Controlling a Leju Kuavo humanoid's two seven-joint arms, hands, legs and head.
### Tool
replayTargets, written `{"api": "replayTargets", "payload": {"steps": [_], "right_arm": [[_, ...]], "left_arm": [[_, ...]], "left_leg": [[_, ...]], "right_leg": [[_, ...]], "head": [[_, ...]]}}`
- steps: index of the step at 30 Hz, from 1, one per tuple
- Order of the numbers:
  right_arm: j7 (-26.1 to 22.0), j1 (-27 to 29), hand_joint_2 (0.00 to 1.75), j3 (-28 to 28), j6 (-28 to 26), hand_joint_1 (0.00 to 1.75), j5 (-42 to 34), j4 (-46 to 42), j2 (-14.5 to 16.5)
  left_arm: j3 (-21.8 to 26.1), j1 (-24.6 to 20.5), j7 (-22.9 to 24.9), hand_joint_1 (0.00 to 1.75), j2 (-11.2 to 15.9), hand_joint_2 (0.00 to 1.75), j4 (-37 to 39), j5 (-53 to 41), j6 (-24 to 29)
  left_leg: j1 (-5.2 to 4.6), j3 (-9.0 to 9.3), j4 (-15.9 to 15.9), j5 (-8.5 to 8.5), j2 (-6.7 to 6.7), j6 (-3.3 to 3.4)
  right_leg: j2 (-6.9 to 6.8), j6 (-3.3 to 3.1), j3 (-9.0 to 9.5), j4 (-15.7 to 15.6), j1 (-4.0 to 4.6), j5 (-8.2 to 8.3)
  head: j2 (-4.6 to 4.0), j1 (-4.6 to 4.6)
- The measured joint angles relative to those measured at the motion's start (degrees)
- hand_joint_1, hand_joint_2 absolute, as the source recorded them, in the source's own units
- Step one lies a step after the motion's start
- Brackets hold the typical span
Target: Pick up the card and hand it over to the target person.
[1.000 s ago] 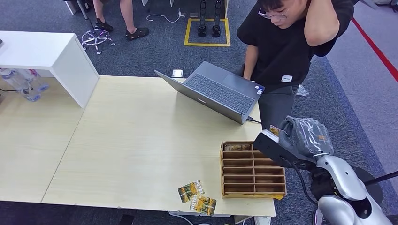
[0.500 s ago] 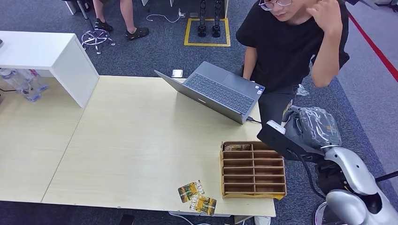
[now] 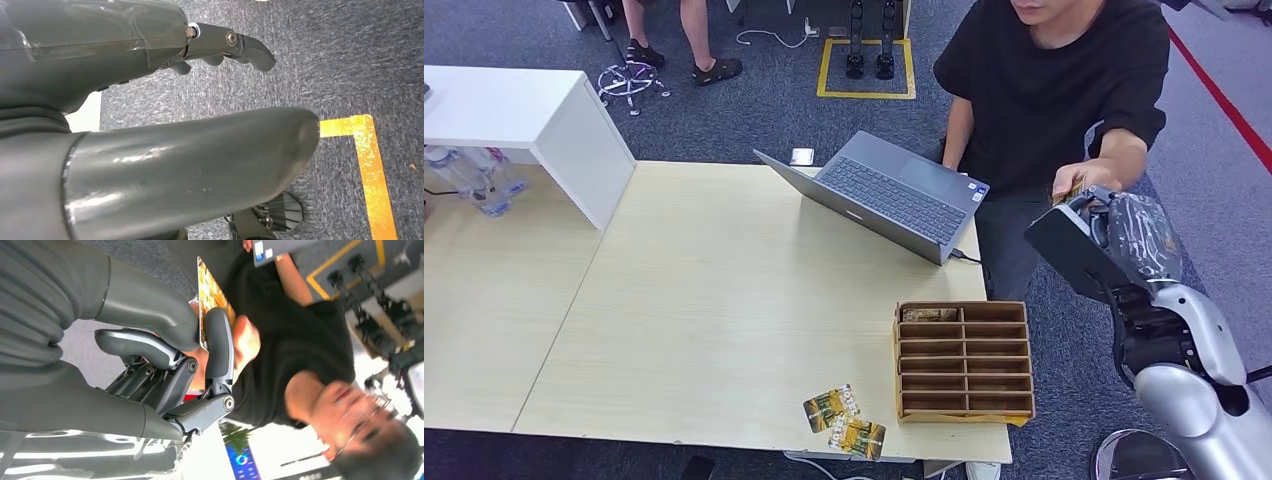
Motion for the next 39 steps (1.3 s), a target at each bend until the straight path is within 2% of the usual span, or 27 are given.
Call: {"api": "replayTargets", "payload": {"steps": [5, 7, 9, 11, 31, 39], "right_arm": [[-0.7, 2.8, 1.75, -1.8, -1.9, 1.71, 1.0, 4.2, 0.0], [-0.9, 3.3, 1.75, -2.0, -2.0, 1.54, 0.9, 4.8, 0.0], [-1.0, 3.7, 1.75, -2.0, -2.0, 0.69, 0.9, 5.1, 0.0], [-1.1, 3.9, 1.75, -1.9, -1.9, 0.00, 0.9, 5.2, 0.1], [-0.8, 4.9, 1.75, -2.4, -1.7, 0.00, 1.0, 4.1, 0.0], [-1.2, 7.5, 1.75, -4.1, -3.9, 0.00, 4.5, -3.5, 0.0]], "left_arm": [[-0.2, 0.0, 0.0, 0.00, 0.0, 0.00, 0.0, -0.5, -0.2], [-0.3, 0.0, 0.0, 0.00, 0.1, 0.00, 0.0, -0.5, -0.3], [-0.3, 0.0, 0.0, 0.00, 0.1, 0.00, 0.0, -0.6, -0.3], [-0.3, 0.0, -0.1, 0.00, 0.1, 0.00, 0.0, -0.6, -0.3], [-0.1, 0.0, 0.0, 0.00, 0.1, 0.00, 0.0, -0.5, -0.3], [0.2, 0.0, 0.1, 0.00, 0.1, 0.00, -0.1, 0.4, -0.3]], "left_leg": [[0.01, 0.01, 0.0, -0.01, -0.13, -0.01], [0.01, -0.01, 0.1, -0.04, -0.15, -0.03], [0.00, -0.02, 0.0, -0.04, -0.12, -0.03], [-0.01, -0.01, 0.0, -0.01, -0.10, 0.00], [-0.04, -0.05, 0.1, -0.06, -0.06, -0.03], [-0.06, -0.07, 0.1, -0.06, -0.09, -0.03]], "right_leg": [[-0.14, 0.02, 0.04, 0.0, 0.00, -0.03], [-0.16, 0.05, 0.02, 0.0, 0.00, -0.07], [-0.14, 0.04, 0.00, 0.0, -0.01, -0.06], [-0.12, 0.00, 0.00, 0.0, -0.01, -0.02], [-0.03, 0.02, -0.13, 0.1, -0.04, -0.09], [-0.07, 0.02, -0.18, 0.2, -0.07, -0.11]], "head": [[0.00, 0.00], [0.00, 0.00], [0.00, 0.00], [0.00, 0.00], [0.00, 0.00], [0.00, 0.00]]}}
